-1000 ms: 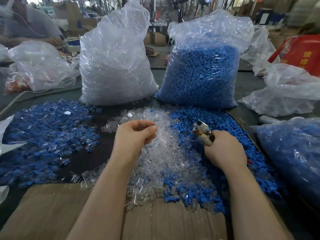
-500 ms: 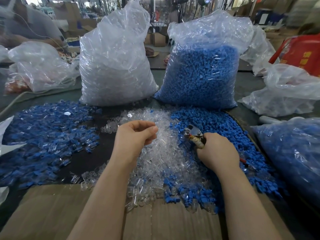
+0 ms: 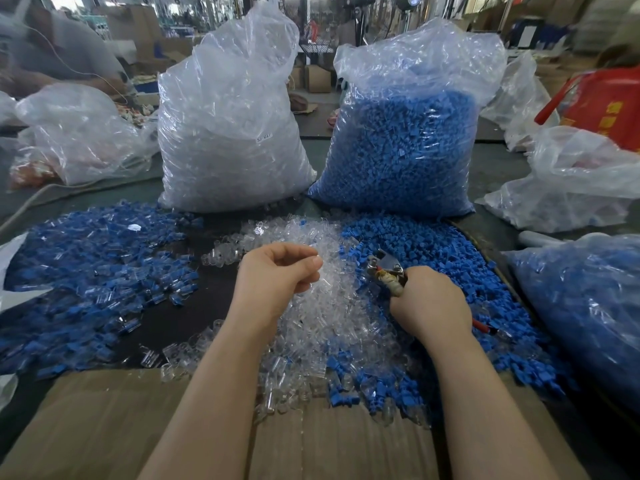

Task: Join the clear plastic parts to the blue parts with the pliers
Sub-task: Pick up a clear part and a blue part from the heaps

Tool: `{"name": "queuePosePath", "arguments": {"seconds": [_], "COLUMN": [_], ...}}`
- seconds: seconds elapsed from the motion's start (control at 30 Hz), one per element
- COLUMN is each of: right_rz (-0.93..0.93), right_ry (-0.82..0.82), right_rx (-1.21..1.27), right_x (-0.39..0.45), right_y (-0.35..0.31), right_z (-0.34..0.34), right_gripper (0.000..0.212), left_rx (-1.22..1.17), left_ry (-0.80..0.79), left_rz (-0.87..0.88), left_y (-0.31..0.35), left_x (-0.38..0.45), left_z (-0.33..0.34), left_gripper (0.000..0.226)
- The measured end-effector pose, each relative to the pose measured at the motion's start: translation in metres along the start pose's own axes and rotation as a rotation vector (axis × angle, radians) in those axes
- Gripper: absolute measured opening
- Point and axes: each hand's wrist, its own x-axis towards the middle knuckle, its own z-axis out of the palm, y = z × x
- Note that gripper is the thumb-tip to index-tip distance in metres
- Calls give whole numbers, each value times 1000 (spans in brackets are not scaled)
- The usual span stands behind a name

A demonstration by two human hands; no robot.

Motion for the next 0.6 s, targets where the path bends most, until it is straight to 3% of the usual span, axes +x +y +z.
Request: {"name": "queuePosePath", "arguments": {"seconds": [0.2, 0.43, 0.6], "right_rz": [-4, 12, -37], "right_ry": [24, -54, 82], "right_rx": [-15, -18, 0], "right_x": [-2, 0, 0], "right_y": [0, -2, 1], "right_z": [0, -6, 1], "right_gripper": [16, 17, 19], "left_rx": [-11, -12, -48], "left_ry": [-4, -16, -16], "left_rz": [-5, -3, -20], "left_y": [1, 2, 3], "left_x": [0, -1, -2], "left_z": [0, 2, 4], "left_gripper": [9, 8, 9]}}
